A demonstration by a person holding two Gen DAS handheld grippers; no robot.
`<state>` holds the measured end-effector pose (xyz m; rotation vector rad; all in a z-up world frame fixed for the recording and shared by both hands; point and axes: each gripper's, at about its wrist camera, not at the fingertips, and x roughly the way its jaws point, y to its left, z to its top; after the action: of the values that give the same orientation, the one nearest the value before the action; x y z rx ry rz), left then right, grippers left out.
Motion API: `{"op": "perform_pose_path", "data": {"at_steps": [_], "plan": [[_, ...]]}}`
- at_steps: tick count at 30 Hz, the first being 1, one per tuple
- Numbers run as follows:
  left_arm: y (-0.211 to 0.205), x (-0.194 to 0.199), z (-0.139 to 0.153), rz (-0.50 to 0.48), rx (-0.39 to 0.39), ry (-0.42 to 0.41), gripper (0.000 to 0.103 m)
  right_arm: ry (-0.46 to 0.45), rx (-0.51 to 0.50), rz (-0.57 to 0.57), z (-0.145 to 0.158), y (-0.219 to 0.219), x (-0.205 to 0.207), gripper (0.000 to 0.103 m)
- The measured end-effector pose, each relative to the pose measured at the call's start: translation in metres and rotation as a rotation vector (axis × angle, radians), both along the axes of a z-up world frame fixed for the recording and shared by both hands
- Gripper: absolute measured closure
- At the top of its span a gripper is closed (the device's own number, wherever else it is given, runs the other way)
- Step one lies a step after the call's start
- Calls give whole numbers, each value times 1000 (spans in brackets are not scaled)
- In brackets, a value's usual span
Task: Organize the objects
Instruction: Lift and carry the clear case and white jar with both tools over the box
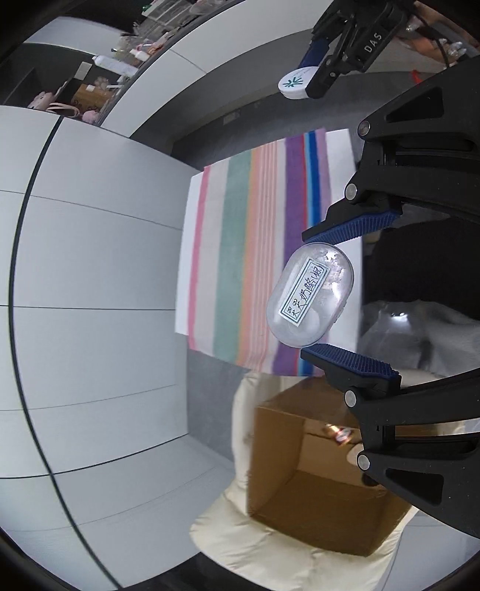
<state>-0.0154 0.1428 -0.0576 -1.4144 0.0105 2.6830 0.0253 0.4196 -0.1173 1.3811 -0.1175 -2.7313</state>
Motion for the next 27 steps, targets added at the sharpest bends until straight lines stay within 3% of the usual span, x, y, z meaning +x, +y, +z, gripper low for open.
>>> {"op": "perform_pose_path", "data": {"at_steps": [12, 18, 27], "plan": [[-32, -7, -6, 50, -49, 26, 47, -26, 80, -17, -12, -19, -10, 43], [-66, 1, -10, 123, -92, 52, 47, -28, 88, 78, -15, -61, -25, 43], [-154, 22, -24, 294, -86, 23, 47, -19, 80, 297, -20, -166, -30, 43]]}}
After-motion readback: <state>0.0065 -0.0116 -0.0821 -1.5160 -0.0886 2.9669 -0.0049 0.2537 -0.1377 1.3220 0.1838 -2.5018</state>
